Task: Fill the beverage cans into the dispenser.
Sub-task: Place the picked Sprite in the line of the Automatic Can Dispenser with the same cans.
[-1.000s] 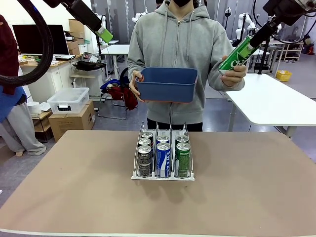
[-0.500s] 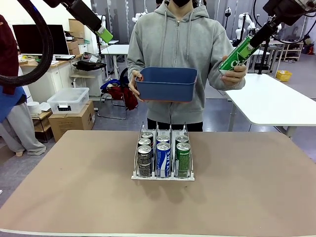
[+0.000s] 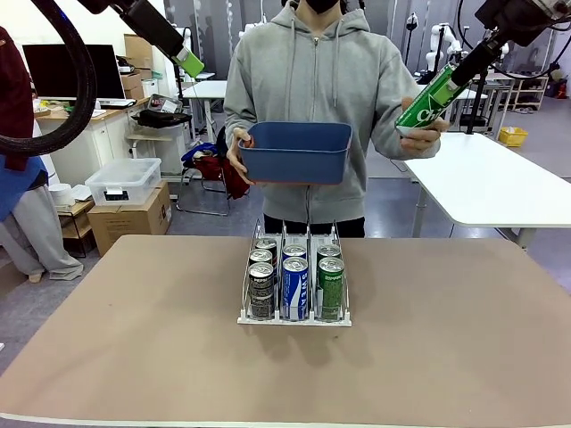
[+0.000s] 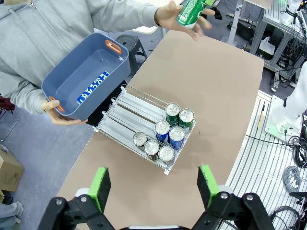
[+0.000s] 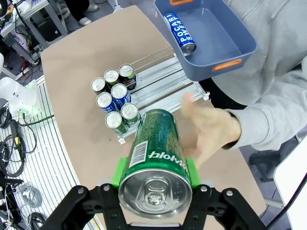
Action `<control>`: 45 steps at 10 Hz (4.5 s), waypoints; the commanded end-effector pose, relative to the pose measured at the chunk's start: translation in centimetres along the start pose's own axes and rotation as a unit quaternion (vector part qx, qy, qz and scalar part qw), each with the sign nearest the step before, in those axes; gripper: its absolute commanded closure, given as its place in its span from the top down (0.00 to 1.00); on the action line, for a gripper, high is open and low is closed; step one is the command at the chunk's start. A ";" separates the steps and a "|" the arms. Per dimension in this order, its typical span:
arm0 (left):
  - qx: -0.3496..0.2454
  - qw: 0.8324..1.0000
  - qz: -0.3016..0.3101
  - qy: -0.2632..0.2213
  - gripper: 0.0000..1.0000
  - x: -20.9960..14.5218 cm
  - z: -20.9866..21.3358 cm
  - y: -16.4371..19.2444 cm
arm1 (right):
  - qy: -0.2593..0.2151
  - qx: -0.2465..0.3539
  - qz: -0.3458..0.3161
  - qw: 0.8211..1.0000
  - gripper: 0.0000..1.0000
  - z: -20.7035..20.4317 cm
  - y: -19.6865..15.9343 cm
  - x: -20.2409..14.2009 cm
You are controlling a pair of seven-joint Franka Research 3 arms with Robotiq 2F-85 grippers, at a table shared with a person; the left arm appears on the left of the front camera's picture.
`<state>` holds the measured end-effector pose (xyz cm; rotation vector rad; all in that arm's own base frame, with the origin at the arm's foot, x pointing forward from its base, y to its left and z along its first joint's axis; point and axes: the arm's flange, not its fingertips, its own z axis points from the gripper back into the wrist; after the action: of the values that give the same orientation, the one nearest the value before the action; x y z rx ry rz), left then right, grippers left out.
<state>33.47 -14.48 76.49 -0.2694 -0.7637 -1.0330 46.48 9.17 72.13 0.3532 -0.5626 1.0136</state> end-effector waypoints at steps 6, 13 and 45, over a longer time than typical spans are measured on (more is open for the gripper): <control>-0.002 1.000 0.002 0.000 0.96 -0.2 0.0 0.2 | -0.002 -0.001 0.001 1.000 0.00 0.1 0.1 0.1; -0.002 1.000 0.002 0.000 0.96 -0.2 0.0 0.2 | -0.009 -0.061 -0.062 0.996 0.58 1.3 4.0 -2.0; -0.002 1.000 0.002 0.000 0.96 -0.2 0.0 0.2 | 0.085 -0.087 -0.187 0.975 0.58 -18.3 20.3 -8.1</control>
<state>33.53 -14.48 76.46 -0.2694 -0.7627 -1.0325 30.83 22.13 54.26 0.2206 -0.3586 0.6520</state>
